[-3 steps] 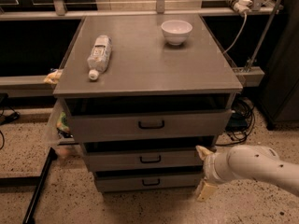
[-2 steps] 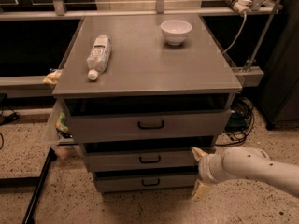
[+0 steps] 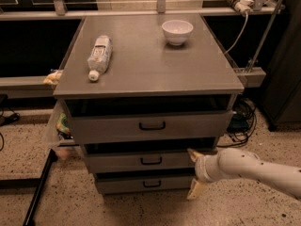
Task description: Open middle drawer
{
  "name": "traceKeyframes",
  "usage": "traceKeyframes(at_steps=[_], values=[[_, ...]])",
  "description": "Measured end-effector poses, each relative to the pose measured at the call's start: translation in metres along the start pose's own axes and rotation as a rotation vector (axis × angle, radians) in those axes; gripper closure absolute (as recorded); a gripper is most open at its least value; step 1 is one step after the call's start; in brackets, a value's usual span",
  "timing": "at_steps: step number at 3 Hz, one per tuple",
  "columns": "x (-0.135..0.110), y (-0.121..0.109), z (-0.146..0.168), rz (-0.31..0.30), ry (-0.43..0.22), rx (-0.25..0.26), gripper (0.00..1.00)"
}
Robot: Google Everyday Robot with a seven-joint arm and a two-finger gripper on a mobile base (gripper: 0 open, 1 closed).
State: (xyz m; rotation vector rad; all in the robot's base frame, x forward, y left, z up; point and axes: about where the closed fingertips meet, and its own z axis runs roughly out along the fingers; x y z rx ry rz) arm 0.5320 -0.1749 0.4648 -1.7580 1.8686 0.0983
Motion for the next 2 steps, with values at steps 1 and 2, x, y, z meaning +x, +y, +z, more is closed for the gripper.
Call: traceKeyframes(at_steps=[1, 2], values=[[0.003, -0.016, 0.017, -0.012, -0.024, 0.011, 0.00], [0.008, -0.032, 0.035, -0.026, -0.033, 0.010, 0.00]])
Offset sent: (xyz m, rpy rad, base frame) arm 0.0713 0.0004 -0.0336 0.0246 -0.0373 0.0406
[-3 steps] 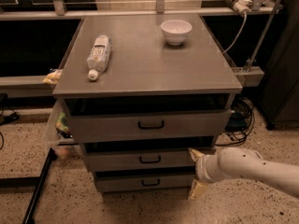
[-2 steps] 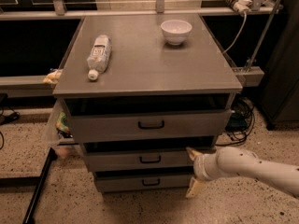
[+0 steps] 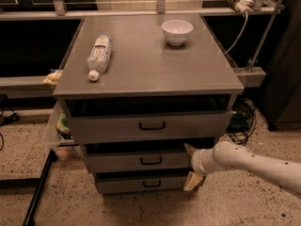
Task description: Open middle drawer
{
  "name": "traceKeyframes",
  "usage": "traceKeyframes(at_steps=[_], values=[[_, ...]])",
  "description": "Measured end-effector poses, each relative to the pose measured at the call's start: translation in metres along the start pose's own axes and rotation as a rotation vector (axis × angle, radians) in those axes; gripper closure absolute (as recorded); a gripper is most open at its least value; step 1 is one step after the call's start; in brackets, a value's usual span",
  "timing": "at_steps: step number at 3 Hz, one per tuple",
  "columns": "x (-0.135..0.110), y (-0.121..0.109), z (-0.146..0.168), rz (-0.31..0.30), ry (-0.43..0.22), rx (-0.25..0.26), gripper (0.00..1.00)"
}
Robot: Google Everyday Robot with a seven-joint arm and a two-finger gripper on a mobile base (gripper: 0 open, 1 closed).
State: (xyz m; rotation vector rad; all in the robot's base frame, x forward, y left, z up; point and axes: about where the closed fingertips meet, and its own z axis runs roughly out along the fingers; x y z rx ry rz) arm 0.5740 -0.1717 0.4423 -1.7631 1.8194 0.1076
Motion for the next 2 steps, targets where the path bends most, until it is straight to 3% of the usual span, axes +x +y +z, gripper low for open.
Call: traceKeyframes(at_steps=[1, 2], values=[[0.0112, -0.0307, 0.0354, -0.023, -0.003, -0.027, 0.00], [0.0112, -0.0334, 0.0352, -0.022, -0.003, -0.023, 0.00]])
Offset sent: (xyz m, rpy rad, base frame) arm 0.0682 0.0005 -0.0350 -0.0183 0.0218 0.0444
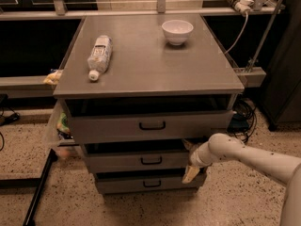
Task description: Open middle drawer
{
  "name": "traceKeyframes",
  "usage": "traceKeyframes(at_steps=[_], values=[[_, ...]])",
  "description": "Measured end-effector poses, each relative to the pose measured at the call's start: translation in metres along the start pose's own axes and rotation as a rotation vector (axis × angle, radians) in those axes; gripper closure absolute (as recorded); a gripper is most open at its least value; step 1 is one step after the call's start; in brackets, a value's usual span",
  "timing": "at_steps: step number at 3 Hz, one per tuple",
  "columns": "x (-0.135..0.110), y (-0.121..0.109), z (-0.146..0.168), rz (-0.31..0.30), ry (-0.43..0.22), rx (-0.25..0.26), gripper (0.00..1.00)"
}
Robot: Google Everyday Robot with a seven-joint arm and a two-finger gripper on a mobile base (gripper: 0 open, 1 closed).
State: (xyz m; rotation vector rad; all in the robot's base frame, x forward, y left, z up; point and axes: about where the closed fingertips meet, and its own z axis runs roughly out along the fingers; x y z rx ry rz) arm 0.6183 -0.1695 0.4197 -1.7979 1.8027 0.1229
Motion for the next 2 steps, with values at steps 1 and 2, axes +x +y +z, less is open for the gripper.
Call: traceKeyframes(at_steps=[1, 2], values=[[-0.0019, 0.0028, 0.0022, 0.002, 0.007, -0.017, 0.00], [-0.0008, 0.0062, 0.0053, 0.018, 0.028, -0.056, 0.00]])
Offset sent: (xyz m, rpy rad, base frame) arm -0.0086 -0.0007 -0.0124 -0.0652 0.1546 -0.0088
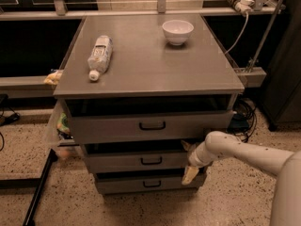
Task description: Open middle drawer
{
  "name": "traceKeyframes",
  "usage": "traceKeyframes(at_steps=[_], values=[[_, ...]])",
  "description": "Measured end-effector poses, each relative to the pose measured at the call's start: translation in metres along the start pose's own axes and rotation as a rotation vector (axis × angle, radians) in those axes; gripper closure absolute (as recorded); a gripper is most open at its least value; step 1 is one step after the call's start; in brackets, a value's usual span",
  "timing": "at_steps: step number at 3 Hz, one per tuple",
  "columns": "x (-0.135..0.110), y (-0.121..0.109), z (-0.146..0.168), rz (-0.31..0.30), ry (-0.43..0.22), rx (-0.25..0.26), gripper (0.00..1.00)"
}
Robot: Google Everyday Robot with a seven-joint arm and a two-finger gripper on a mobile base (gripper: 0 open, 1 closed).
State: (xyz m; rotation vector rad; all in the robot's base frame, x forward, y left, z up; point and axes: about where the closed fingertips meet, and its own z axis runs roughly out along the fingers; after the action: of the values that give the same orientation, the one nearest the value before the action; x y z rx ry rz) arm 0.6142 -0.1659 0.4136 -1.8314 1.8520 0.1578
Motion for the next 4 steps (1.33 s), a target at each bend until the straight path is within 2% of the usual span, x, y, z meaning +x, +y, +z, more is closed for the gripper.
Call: traceKeyframes(at_steps=[2, 4], values=[[0.011, 0.012, 0.007, 0.058, 0.034, -0.109, 0.00], [0.000, 0.034, -0.011, 0.060, 0.050, -0.209, 0.00]])
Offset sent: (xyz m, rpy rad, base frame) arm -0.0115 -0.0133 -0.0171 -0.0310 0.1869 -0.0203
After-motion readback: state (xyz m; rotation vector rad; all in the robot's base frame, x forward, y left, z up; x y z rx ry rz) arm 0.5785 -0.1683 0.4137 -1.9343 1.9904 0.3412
